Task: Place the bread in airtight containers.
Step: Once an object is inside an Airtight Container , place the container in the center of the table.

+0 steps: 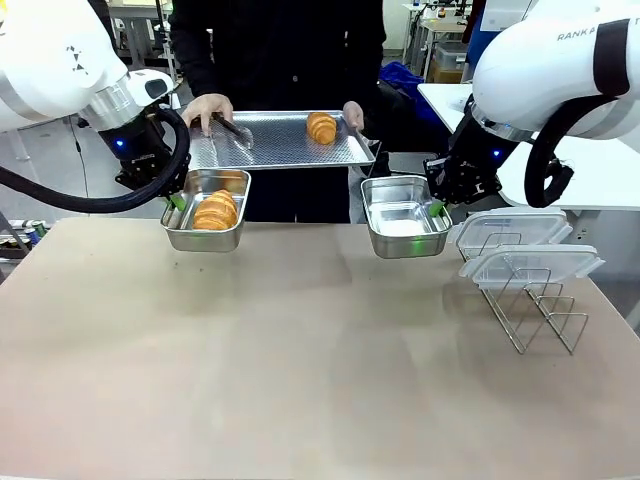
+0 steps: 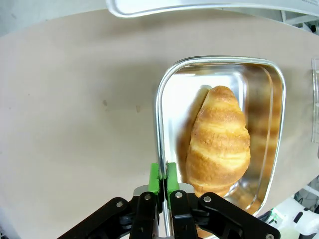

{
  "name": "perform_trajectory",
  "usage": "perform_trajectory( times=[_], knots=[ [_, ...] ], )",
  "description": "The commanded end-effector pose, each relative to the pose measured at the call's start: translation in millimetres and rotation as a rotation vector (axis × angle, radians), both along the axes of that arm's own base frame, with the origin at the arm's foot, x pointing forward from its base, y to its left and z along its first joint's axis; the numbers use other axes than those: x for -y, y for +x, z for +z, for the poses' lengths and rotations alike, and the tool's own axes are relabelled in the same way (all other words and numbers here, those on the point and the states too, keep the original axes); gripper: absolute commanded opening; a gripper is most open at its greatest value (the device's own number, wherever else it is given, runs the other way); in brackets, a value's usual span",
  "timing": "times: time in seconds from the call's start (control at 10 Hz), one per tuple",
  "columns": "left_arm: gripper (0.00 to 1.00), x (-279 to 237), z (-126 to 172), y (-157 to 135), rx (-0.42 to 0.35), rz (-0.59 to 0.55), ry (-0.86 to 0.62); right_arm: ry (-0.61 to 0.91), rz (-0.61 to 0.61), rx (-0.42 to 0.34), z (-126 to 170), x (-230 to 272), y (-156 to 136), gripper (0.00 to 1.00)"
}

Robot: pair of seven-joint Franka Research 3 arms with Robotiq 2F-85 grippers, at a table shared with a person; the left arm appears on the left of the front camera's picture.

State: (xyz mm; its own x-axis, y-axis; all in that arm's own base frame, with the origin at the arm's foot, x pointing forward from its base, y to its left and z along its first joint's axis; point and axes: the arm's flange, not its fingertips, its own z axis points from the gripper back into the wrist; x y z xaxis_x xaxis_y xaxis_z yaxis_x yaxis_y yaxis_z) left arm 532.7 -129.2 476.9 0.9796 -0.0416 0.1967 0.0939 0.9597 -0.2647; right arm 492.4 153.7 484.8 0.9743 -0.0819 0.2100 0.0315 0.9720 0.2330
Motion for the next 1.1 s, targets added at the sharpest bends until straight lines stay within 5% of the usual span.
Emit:
perform_trajectory(
  times=[0.0,0.4,0.5,1.0],
  knots=[
    [0.00,0,5,0,0.006,0.006,0.009,0.002,-0.002,0.008,4,0,1,0.00],
    [0.00,0,5,0,0.006,0.006,0.009,0.002,-0.002,0.008,4,0,1,0.00],
    [0.07,0,0,0,0.000,0.000,0.000,0.002,-0.002,0.008,4,0,1,0.00],
    [0.07,-44,-100,-25,-0.093,0.068,-0.052,0.002,-0.002,0.008,4,0,1,0.00]
  ],
)
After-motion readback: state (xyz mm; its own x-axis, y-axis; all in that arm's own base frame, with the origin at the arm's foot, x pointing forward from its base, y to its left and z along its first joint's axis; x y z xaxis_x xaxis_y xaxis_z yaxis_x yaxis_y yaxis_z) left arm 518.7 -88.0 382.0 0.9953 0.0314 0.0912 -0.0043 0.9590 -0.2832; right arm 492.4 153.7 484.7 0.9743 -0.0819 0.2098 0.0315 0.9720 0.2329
